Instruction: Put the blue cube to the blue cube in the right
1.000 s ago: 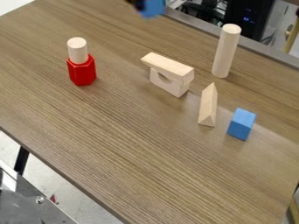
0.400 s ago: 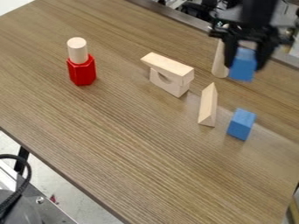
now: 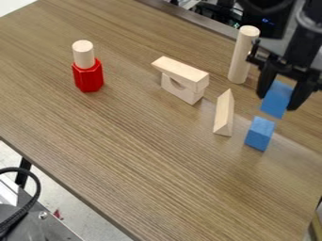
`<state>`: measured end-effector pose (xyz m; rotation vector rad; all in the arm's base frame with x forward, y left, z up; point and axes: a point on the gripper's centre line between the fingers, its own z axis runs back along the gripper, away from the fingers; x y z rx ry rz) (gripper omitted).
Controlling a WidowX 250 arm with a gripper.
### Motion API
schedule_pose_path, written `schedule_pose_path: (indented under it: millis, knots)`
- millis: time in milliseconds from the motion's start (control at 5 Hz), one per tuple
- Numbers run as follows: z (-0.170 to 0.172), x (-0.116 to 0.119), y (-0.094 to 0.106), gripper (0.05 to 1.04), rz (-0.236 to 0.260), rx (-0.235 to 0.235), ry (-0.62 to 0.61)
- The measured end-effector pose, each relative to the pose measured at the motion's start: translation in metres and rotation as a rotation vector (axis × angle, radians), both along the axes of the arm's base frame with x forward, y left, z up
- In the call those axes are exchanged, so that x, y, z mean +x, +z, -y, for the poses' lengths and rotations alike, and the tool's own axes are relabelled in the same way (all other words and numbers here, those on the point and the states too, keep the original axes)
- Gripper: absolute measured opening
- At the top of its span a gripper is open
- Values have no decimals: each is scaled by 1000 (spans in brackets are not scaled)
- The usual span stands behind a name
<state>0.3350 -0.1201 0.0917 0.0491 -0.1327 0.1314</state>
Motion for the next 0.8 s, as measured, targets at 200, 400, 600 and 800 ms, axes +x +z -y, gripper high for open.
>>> schedule_pose_path:
  millis: [200, 400, 600, 800]
  knots:
    - [-1, -5, -7, 529, -7, 6, -3]
    - [-4, -10, -18, 529, -13, 9, 5]
    - [-2, -11, -17, 529, 33, -23, 6]
    - [0, -7, -18, 529, 59, -37, 5]
